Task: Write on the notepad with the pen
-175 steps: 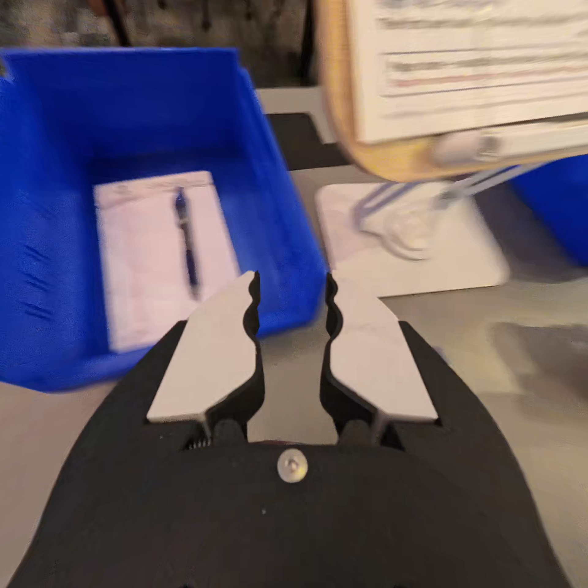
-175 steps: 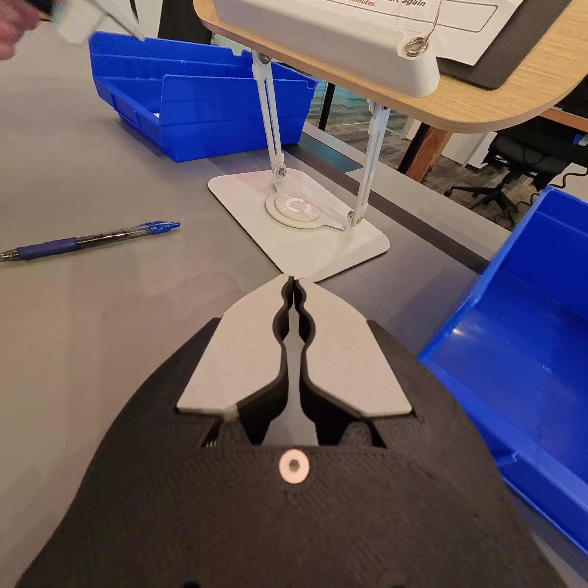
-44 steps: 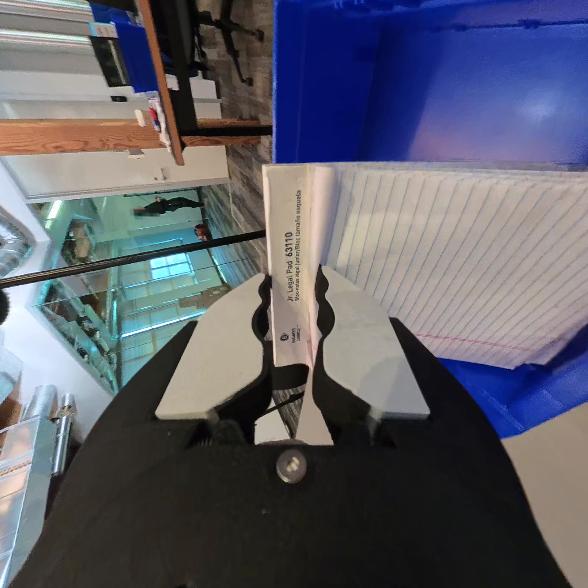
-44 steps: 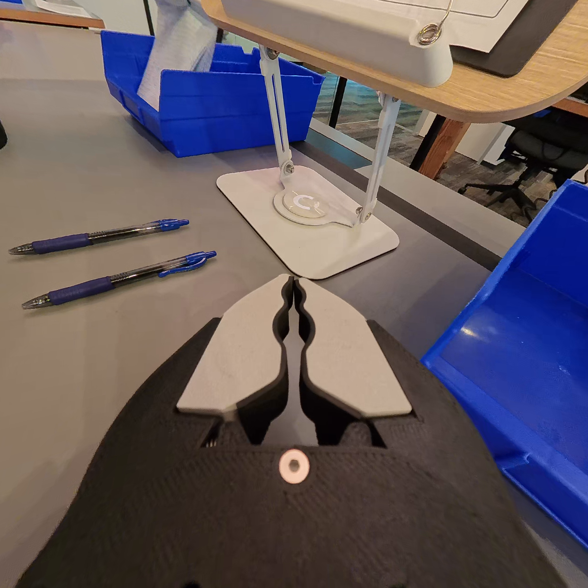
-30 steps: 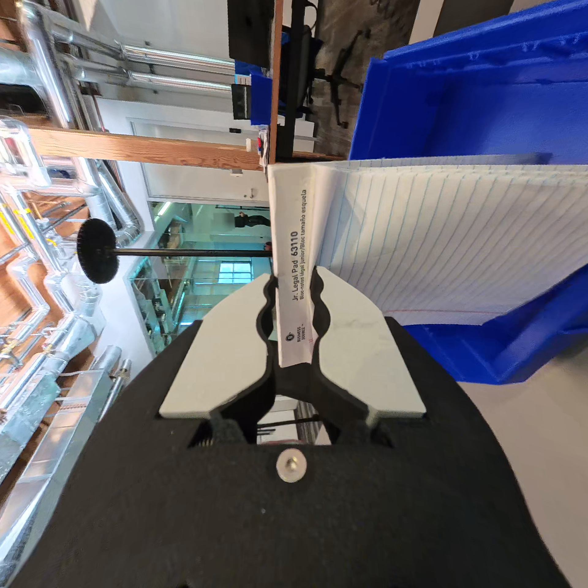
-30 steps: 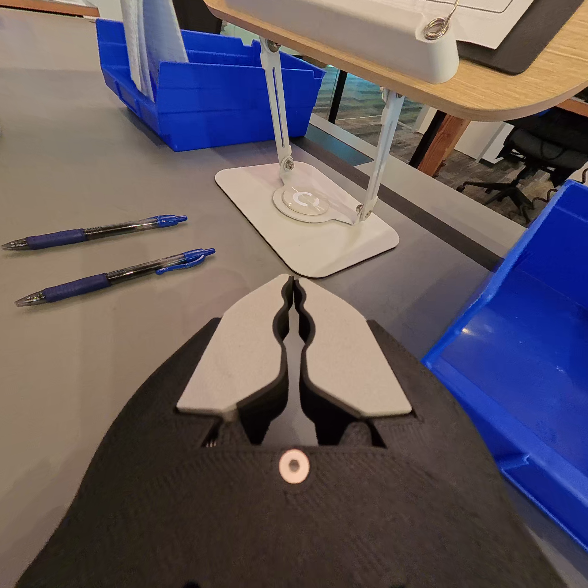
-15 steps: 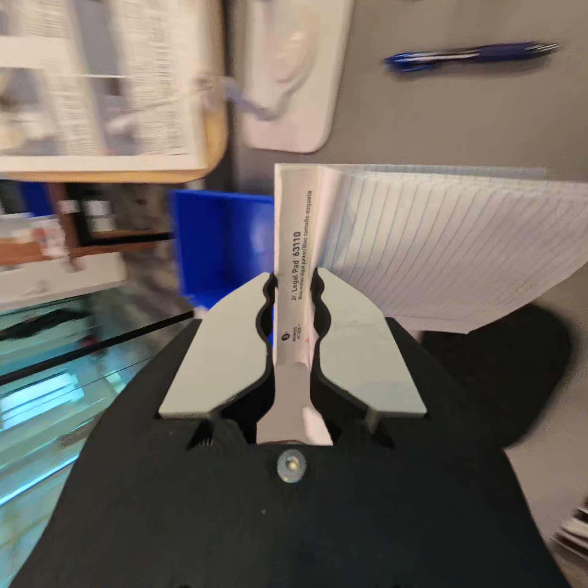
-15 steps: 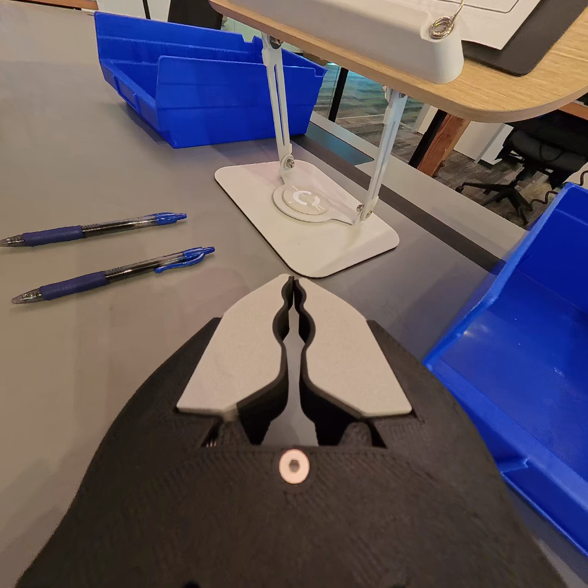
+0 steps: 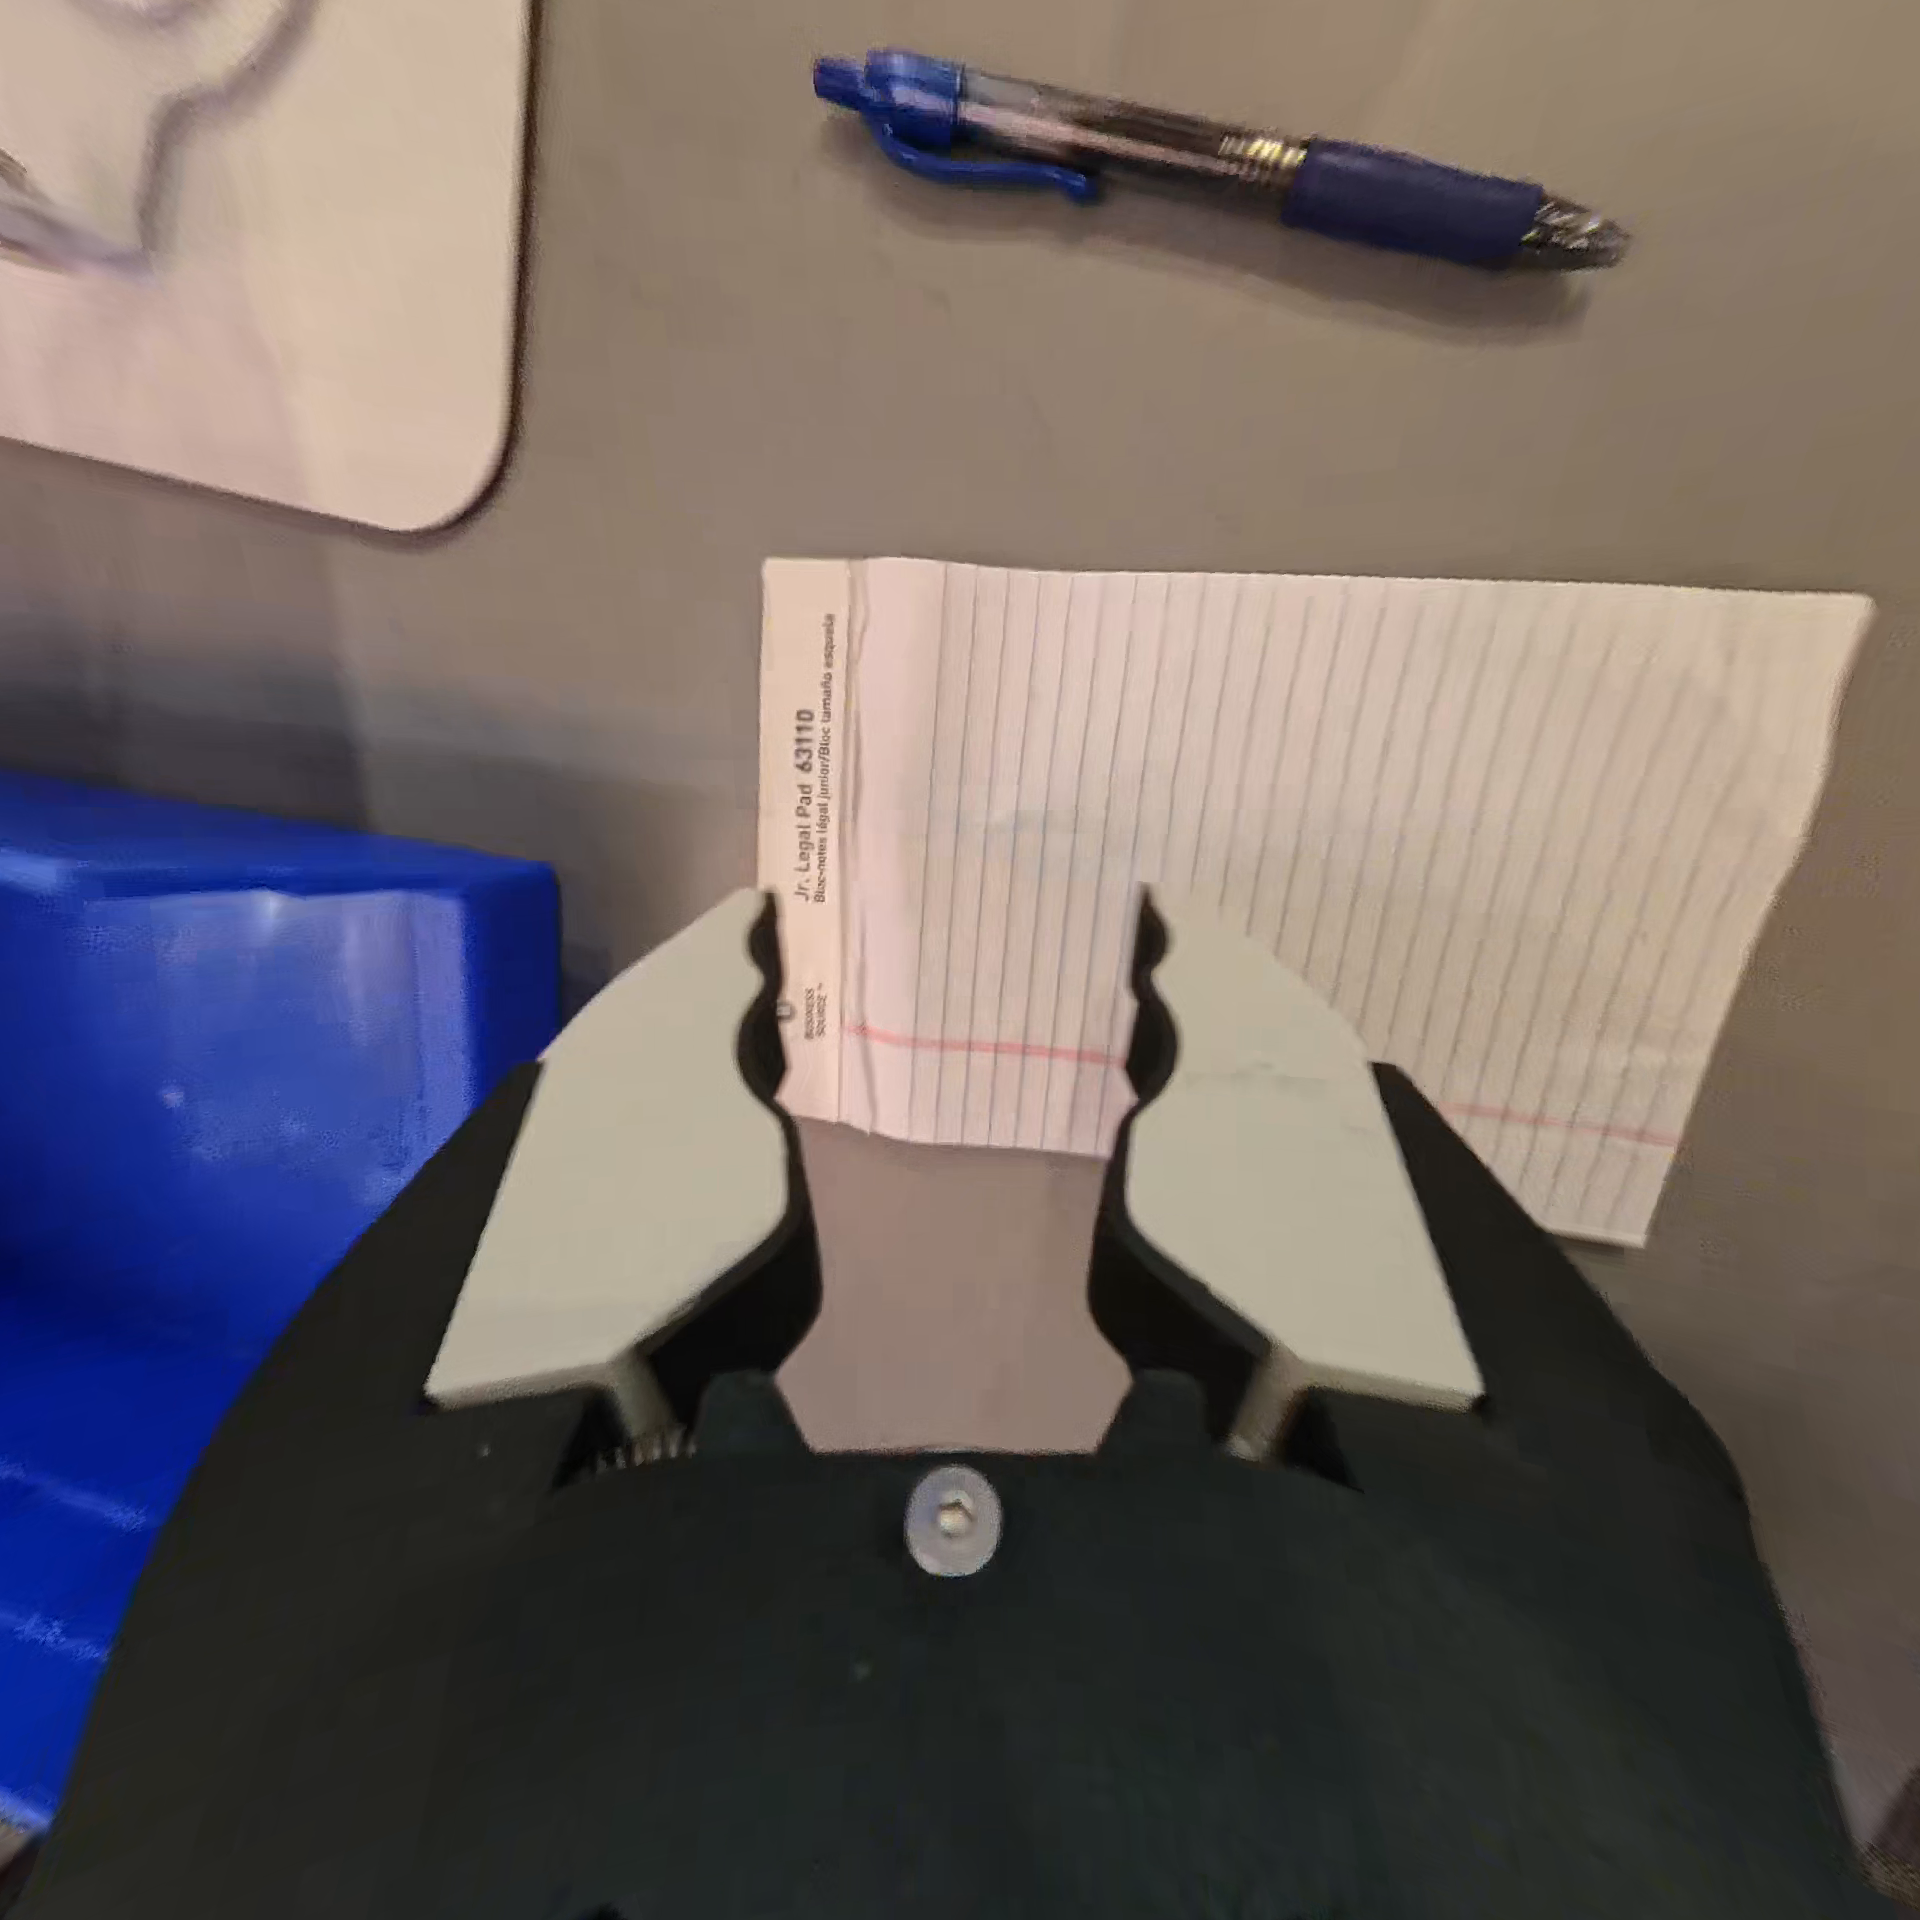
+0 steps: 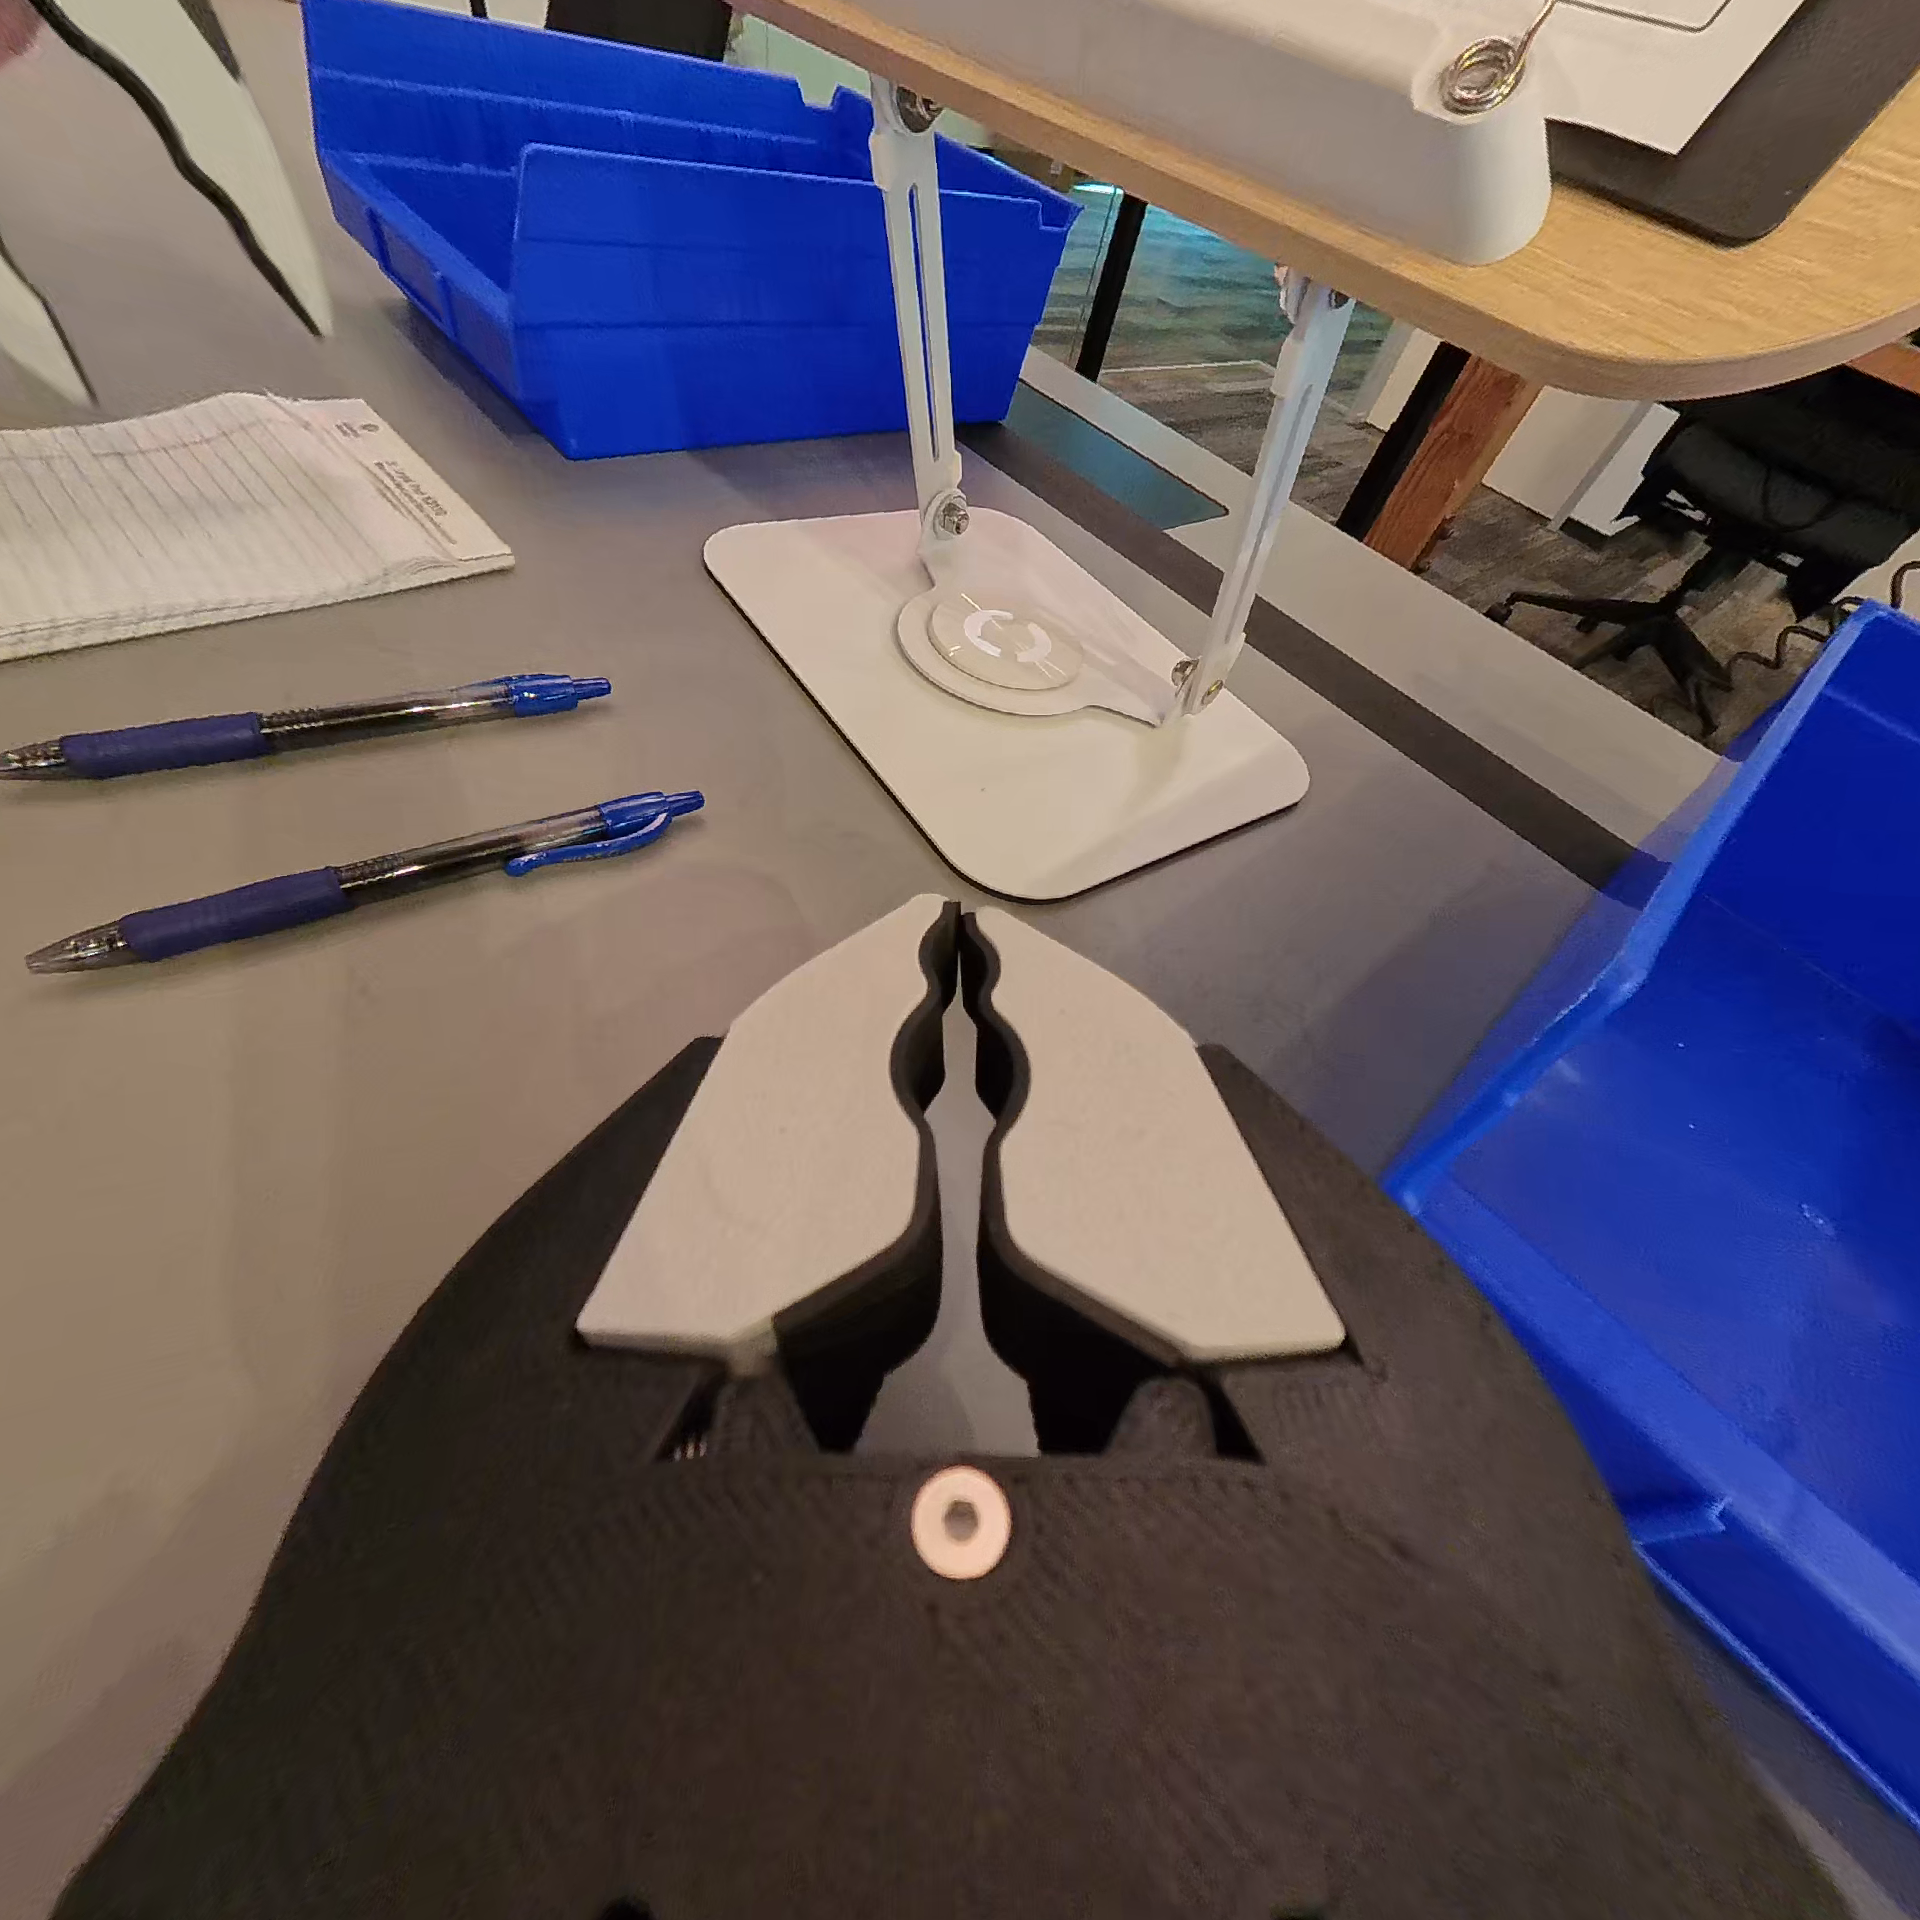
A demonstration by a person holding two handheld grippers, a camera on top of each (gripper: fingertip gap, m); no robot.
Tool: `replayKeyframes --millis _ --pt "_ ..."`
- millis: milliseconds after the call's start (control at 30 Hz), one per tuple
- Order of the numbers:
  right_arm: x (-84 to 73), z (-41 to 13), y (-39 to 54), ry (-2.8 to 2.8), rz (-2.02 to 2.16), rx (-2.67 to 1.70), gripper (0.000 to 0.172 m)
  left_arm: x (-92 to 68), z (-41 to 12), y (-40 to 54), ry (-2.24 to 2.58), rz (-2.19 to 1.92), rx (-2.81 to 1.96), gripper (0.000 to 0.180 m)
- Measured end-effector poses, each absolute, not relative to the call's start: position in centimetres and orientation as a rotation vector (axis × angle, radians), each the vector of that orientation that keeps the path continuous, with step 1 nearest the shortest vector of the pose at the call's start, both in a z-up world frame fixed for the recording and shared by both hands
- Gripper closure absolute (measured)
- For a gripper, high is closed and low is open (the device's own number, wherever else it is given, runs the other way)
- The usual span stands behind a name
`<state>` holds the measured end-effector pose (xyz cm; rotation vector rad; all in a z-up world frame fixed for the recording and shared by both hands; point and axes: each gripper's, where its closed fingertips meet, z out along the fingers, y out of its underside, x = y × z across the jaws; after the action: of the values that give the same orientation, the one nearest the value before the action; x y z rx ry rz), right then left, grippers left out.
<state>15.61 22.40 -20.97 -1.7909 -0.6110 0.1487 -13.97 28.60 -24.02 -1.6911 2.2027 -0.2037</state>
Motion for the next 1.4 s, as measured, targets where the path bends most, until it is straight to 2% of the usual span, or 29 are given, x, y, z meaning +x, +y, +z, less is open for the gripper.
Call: replayKeyframes --millis 67,233,267,533,767,833,967,1400 --pt "15.6 -21.0 22.4 -0.613 0.15 -1.794 0.172 -14.6 -22.8 28.1 2.195 -0.306 -1.652 0.14" --pt "15.6 -21.0 22.5 -0.612 0.148 -1.793 0.172 -17.8 -27.5 27.4 2.351 -0.25 -1.701 0.13" --pt "15.6 -21.0 22.4 -0.614 0.145 -1.794 0.172 -17.3 -27.7 26.8 2.339 -0.351 -1.7 0.139" --pt "15.5 -21.1 22.3 -0.61 0.139 -1.803 0.172 -15.0 -27.8 25.2 2.357 -0.426 -1.599 0.154" --pt "14.5 -20.9 21.9 -0.634 0.155 -1.807 0.171 -14.8 -27.7 25.4 2.343 -0.43 -1.59 0.147" --pt "13.8 -20.8 21.7 -0.642 0.178 -1.816 0.17 -14.9 -27.6 25.7 2.359 -0.391 -1.579 0.133" --pt "12.9 -21.2 21.6 -0.667 0.172 -1.832 0.171 -15.2 -27.5 25.7 2.368 -0.439 -1.593 0.123" --pt "13.4 -21.4 20.6 -0.634 0.166 -1.852 0.172 -12.8 -27.9 24.6 2.43 -0.551 -1.491 0.124"
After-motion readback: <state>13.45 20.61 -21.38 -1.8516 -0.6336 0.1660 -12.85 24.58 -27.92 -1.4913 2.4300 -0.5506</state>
